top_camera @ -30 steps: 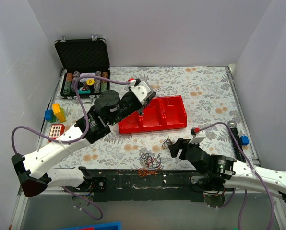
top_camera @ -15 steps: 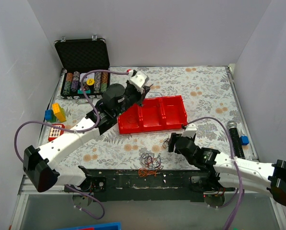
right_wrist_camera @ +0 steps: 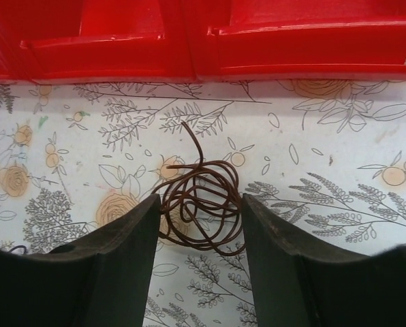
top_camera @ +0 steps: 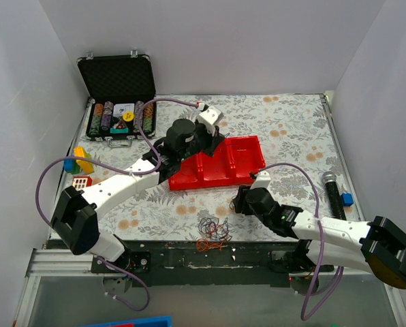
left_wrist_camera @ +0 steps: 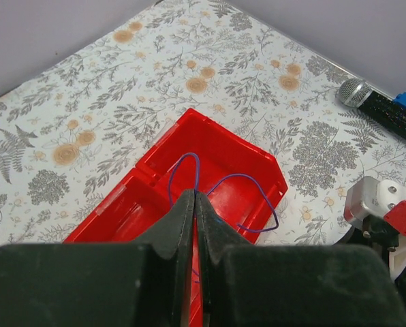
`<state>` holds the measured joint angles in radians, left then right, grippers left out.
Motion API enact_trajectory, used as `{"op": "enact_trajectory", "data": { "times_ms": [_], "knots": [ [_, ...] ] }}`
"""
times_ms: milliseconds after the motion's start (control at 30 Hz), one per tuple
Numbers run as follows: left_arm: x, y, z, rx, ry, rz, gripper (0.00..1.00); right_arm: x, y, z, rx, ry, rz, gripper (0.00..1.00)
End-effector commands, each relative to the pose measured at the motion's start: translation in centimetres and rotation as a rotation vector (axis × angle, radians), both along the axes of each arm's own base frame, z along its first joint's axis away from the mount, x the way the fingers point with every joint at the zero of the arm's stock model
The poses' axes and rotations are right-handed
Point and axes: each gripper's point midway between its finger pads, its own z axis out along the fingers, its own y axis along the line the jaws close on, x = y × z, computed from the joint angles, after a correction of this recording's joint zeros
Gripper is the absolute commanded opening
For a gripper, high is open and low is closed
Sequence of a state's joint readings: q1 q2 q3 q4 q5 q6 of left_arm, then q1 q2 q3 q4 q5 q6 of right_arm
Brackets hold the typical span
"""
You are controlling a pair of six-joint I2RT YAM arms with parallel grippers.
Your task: Untangle the cables
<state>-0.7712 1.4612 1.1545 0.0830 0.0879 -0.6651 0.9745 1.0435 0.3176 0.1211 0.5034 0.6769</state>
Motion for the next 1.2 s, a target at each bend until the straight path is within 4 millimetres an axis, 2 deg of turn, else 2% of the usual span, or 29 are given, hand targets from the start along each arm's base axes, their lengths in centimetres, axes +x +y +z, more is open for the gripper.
{"op": "enact_trajectory", "data": {
  "times_ms": [0, 133, 167, 233, 333, 400, 500, 600, 700, 800, 933, 1033, 1167],
  "knots": [
    [0.2, 0.7, -0.4, -0.048, 0.041, 0.034, 0.0, 0.3, 1.1, 0.8, 0.069, -0.021, 0.025, 0.54],
    [1.0, 2.1, -3.5, -0.03, 0.082, 0.101, 0.0, 0.0, 1.0, 0.5, 0.085, -0.017, 0.037, 0.35],
    [1.3, 2.4, -4.1, -0.025, 0.092, 0.116, 0.0, -0.2, 0.9, 0.4, 0.083, -0.012, 0.04, 0.26],
    [1.6, 2.7, -5.2, -0.003, 0.095, 0.128, 0.0, -0.4, 0.7, 0.4, 0.083, -0.003, 0.036, 0.15],
    [2.1, 2.8, -6.2, 0.011, 0.083, 0.136, 0.0, -0.5, 0.3, 1.0, 0.092, -0.008, 0.026, 0.05],
    [2.7, 3.0, -7.0, 0.027, 0.089, 0.171, 0.0, -0.3, -0.1, 2.5, 0.118, -0.043, 0.012, 0.01],
    [3.3, 3.2, -8.4, 0.087, 0.074, 0.177, 0.0, 0.3, -0.8, 5.0, 0.141, -0.103, -0.014, 0.01],
    [4.9, 4.3, -9.6, 0.181, 0.04, 0.274, 0.0, 1.6, -1.5, 8.2, 0.15, -0.166, -0.048, 0.01],
    [6.1, 5.2, -10.6, 0.275, -0.011, 0.337, 0.0, 3.1, -2.5, 10.5, 0.111, -0.187, -0.067, 0.01],
    [6.4, 5.2, -11.3, 0.319, -0.029, 0.333, 0.0, 5.0, -3.0, 12.2, 0.092, -0.203, -0.082, 0.01],
    [6.0, 3.7, -12.0, 0.332, -0.035, 0.282, 0.0, 7.8, -3.3, 13.6, 0.082, -0.205, -0.092, 0.01],
    [5.3, 1.8, -11.7, 0.315, -0.036, 0.213, 0.0, 9.8, -3.2, 13.9, 0.079, -0.186, -0.089, 0.01],
    [4.4, 0.6, -12.1, 0.335, -0.015, 0.144, 0.0, 11.6, -2.7, 13.7, 0.072, -0.164, -0.079, 0.01]
  ]
}}
